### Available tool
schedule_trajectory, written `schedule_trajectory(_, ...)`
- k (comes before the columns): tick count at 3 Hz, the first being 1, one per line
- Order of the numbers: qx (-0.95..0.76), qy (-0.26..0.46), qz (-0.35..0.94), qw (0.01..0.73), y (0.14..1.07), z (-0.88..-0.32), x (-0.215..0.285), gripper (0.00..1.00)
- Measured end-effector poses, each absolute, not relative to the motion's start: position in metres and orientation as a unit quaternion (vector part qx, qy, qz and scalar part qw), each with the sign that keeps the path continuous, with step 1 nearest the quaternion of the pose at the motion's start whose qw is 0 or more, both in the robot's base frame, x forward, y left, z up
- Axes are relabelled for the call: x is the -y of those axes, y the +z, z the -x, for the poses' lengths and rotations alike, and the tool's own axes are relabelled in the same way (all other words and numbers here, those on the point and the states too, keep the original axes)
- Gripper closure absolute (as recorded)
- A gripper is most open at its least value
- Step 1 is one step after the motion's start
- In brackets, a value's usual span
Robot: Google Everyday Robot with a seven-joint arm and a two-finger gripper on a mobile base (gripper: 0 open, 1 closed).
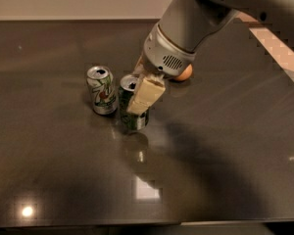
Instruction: Move green can near 7up can
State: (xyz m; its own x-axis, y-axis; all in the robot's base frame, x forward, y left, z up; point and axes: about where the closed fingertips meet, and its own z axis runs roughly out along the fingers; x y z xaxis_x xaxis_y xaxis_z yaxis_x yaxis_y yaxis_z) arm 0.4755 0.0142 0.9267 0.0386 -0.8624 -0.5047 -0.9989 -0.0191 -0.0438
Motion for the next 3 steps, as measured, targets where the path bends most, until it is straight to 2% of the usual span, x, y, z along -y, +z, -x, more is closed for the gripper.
schedule_trajectory(2,-0.677,0.166,0.692,0.188,0.903,-0.5,-0.032,1.0)
schedule_trajectory(3,-0.683,0.164,0.686,0.19,0.895,-0.508,-0.034,0.81)
